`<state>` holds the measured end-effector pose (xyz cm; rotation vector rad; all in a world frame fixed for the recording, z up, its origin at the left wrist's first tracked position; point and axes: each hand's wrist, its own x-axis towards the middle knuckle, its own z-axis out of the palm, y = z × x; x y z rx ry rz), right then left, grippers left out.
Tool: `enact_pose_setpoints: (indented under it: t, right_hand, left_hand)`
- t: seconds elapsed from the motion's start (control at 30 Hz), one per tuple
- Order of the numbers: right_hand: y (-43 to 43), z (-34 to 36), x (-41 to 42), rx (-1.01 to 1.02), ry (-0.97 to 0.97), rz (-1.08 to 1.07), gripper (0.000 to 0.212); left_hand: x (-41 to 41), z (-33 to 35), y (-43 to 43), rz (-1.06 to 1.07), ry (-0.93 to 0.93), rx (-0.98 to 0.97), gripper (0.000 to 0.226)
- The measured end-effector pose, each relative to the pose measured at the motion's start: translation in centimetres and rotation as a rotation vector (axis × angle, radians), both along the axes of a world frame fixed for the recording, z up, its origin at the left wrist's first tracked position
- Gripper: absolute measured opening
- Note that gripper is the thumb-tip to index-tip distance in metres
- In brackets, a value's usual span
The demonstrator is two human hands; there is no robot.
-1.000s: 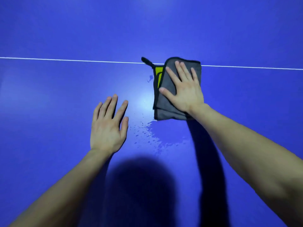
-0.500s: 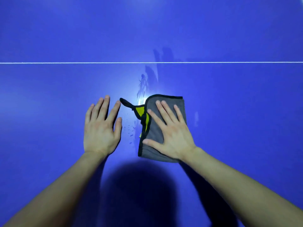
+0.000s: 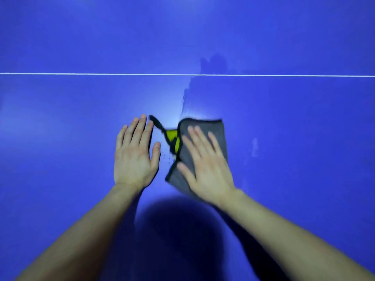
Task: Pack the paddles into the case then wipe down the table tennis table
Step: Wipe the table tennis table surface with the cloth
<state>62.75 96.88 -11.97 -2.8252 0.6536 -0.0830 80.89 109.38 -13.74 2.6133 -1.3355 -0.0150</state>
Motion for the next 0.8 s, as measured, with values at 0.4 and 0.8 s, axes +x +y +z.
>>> enact_pose_setpoints:
  t: [0.4, 0.8]
  right_hand:
    - [-15.7, -1.2, 14.7, -0.033, -0.114, -0.151, 0.063]
    - [-8.0, -1.3, 4.8, 0.029, -0.12, 0.318, 0.055]
  left_hand:
    - [0.3, -0.2, 0.0, 0.01, 0.017, -0.034, 0.058]
    - [0.2, -0.3, -0.1, 0.004, 0.004, 0.033, 0.056]
